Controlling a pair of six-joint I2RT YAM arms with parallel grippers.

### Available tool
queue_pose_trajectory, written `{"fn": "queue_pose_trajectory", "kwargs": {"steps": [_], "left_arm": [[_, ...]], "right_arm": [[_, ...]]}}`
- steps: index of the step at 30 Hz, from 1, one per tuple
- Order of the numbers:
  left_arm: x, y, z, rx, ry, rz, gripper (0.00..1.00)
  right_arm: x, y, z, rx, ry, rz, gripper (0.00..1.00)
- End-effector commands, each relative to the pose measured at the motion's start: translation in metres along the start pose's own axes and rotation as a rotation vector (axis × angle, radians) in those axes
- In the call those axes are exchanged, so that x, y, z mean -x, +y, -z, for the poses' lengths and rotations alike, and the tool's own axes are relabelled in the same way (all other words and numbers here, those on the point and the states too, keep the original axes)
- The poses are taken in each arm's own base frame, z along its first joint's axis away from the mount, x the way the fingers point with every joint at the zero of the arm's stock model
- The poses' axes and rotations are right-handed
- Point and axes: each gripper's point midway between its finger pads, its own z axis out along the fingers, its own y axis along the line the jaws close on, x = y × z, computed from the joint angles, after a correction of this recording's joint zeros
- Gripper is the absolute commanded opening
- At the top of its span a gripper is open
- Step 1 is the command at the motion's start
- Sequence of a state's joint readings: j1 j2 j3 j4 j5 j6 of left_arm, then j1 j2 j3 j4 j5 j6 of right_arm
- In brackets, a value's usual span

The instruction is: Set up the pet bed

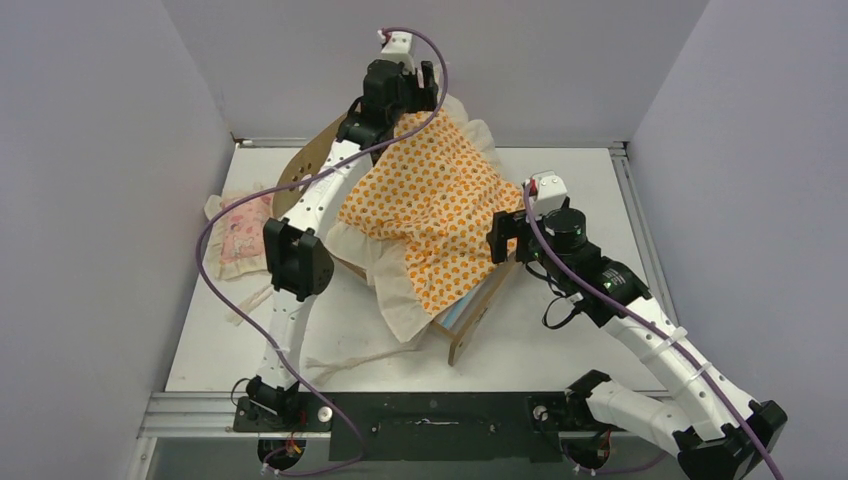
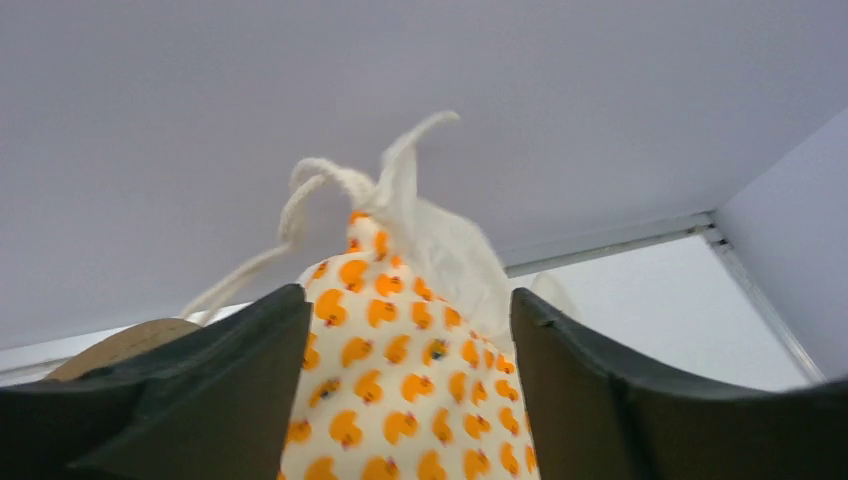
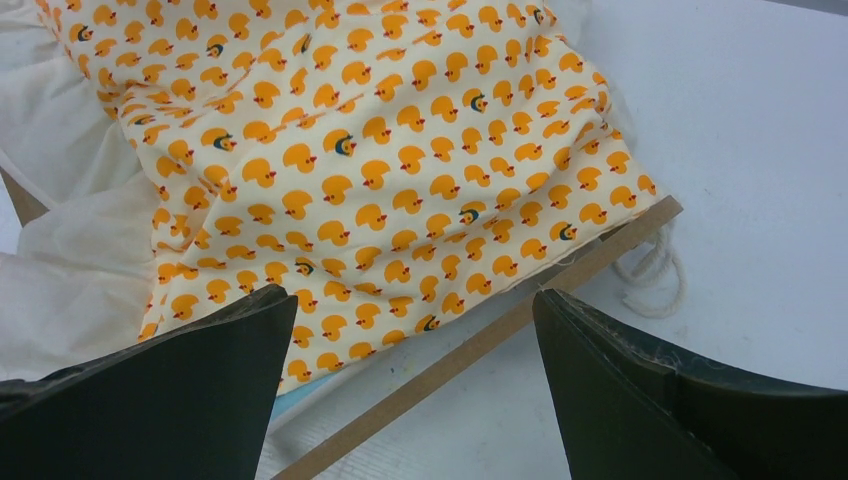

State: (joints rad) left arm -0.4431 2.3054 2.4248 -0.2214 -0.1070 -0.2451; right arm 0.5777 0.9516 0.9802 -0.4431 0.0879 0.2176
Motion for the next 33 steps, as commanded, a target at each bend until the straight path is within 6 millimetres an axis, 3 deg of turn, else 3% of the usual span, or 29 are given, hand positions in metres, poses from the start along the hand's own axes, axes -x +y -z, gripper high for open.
{"fn": "queue_pose_trajectory", "kwargs": {"steps": [1,5,10,18,21,24,27,33], "left_arm": [[0.011,0.028,0.004,0.117,-0.002,-0.07,0.76],[0.029,0.035,0.032,0.156,0.033,-0.089,0.84],[0.059,0.046,0.096,0.216,0.079,-0.088,0.85],[0.064,0.106,0.206,0.413,0.198,-0.195,0.85],[0.054,0.137,0.232,0.48,0.216,-0.291,0.86],[0.052,0.166,0.245,0.484,0.214,-0.314,0.86],[0.043,0.184,0.246,0.444,0.245,-0.328,0.86],[0.011,0.195,0.224,0.323,0.341,-0.305,0.86]], "right_arm": [[0.007,-0.003,0.008,-0.016,-0.012,0.015,0.93],[0.001,0.002,0.009,0.014,0.023,0.028,0.93],[-0.01,0.006,0.01,0.021,0.073,-0.021,0.93],[-0.041,-0.022,0.022,-0.202,0.189,-0.219,0.98],[-0.051,-0.028,0.019,-0.269,0.186,-0.325,0.97],[-0.063,-0.03,0.007,-0.335,0.203,-0.428,0.96],[-0.07,-0.025,-0.011,-0.361,0.207,-0.515,0.95],[-0.086,-0.03,-0.038,-0.478,0.218,-0.565,0.91]]}}
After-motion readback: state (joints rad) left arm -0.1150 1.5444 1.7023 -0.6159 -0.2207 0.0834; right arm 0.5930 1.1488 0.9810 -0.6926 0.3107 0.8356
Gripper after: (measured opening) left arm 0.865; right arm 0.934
